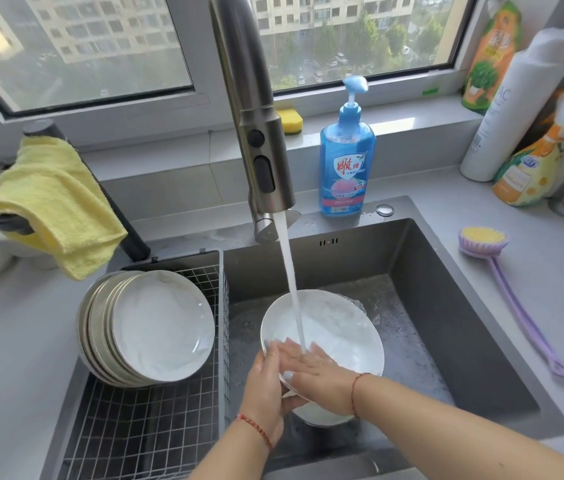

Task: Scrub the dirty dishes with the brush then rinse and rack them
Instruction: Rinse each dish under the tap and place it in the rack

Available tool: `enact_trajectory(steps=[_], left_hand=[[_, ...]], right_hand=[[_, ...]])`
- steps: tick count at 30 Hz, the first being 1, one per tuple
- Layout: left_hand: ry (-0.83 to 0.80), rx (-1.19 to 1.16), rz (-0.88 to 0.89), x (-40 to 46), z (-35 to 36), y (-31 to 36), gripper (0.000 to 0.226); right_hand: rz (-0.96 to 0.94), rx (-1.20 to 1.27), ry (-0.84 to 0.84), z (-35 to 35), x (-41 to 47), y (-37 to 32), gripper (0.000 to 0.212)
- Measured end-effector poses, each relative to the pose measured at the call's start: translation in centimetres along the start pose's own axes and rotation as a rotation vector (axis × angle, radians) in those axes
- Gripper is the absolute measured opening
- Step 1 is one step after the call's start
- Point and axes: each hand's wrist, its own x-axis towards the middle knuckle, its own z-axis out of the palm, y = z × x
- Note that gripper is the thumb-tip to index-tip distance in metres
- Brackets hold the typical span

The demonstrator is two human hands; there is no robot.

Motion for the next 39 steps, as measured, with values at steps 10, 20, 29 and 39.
enact_trajectory(steps=[10, 20, 29, 39], left_hand=[[0.097, 0.006, -0.063, -0.9, -1.2, 0.0, 0.041], [0.204, 0.047, -0.203, 0.4, -0.9, 1.7, 0.045], [0.100, 0.075, -0.269, 0.8, 1.6, 2.5, 0.055], [0.133, 0.062, -0.280, 2.9, 1.0, 2.9, 0.075]], right_hand=[[0.277, -0.302, 0.128, -1.2, 2.2, 4.9, 0.062], [0.172, 0.074, 0.160, 1.4, -5.2, 5.7, 0.038], [0.116, 0.016, 0.353, -0.2, -6.0, 4.3, 0.020], [0.213, 0.451, 0.342, -3.3, -2.9, 1.1, 0.032]])
